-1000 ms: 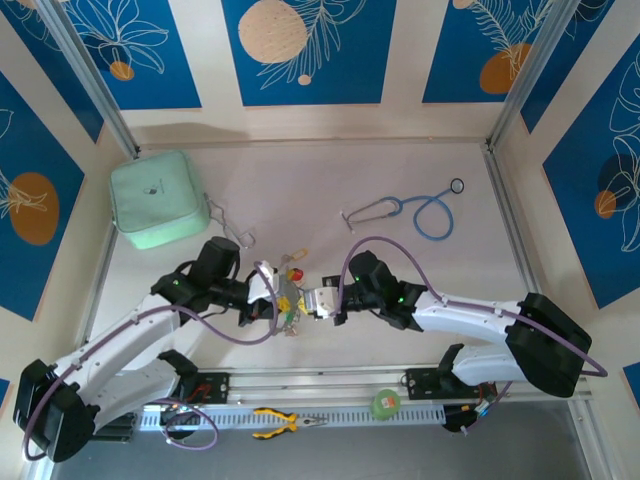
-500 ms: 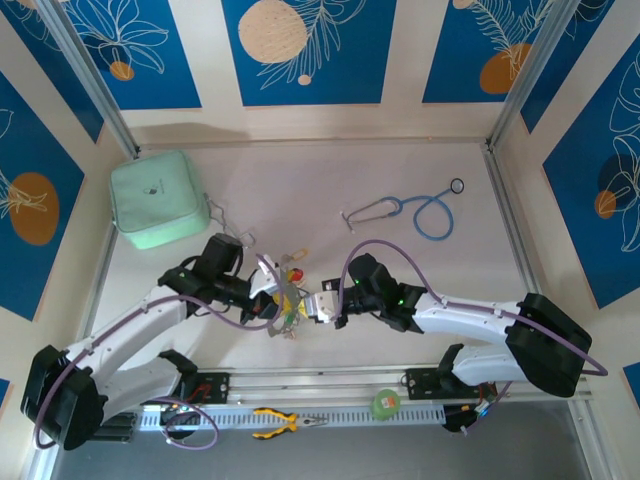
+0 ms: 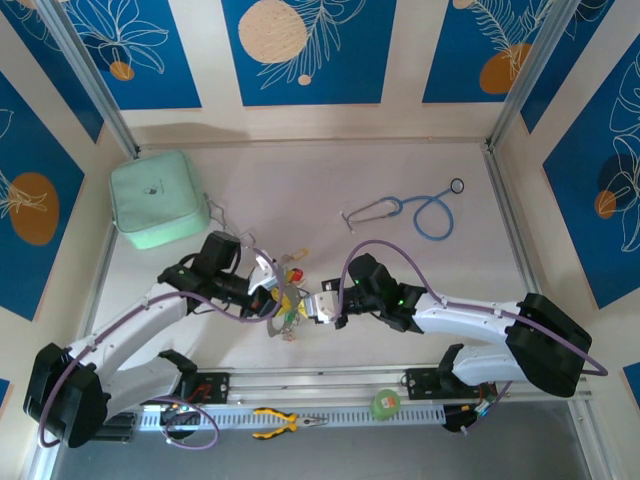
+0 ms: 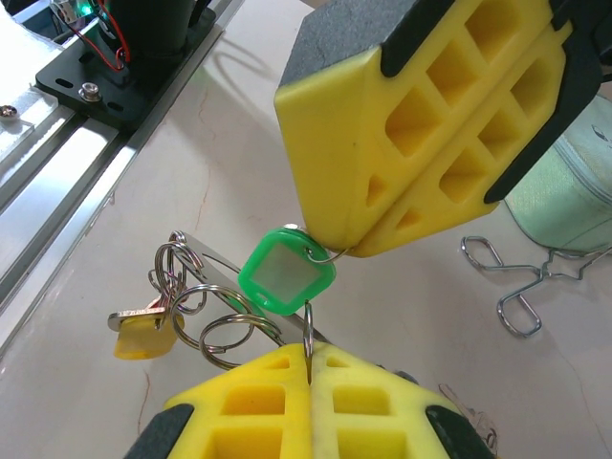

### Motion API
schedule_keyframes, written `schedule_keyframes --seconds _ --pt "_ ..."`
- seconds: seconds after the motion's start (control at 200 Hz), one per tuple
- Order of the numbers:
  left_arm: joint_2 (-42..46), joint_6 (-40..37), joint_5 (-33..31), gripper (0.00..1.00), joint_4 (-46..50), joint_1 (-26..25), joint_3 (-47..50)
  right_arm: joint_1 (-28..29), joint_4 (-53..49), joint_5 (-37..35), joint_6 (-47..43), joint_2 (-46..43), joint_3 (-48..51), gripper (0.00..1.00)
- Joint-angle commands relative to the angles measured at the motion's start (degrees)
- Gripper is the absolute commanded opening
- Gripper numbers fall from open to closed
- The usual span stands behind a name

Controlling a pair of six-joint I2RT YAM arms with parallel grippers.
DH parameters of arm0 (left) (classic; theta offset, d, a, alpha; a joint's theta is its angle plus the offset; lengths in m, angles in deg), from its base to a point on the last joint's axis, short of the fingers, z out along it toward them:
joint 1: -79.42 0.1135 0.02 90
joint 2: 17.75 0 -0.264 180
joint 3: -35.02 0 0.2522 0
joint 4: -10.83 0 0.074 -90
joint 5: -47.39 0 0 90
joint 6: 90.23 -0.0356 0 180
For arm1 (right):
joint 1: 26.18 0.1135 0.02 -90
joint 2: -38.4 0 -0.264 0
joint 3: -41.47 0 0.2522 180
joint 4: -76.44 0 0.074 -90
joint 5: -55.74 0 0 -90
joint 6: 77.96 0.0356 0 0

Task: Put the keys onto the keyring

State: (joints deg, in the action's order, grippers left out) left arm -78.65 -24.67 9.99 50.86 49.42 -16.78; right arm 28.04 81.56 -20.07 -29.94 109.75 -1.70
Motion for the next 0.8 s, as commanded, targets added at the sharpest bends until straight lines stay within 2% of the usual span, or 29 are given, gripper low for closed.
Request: schedule_keyframes --seconds 0.0,0.245,0.795 --pt "-1.1 -0.56 3.12 0.0 2.09 0.74 -1.28 0.54 2.16 1.14 -0.99 -1.35 0.37 0.0" --pt "-3.29 -1.14 2.07 0.0 2.31 0.78 -1.86 0.53 3.68 0.39 -0.56 -1.4 0.69 0.0" --pt "-3.96 0.76 4.17 0.0 -0.11 0.97 -2.04 0.57 3.63 0.75 -0.55 -1.22 0.67 0.0"
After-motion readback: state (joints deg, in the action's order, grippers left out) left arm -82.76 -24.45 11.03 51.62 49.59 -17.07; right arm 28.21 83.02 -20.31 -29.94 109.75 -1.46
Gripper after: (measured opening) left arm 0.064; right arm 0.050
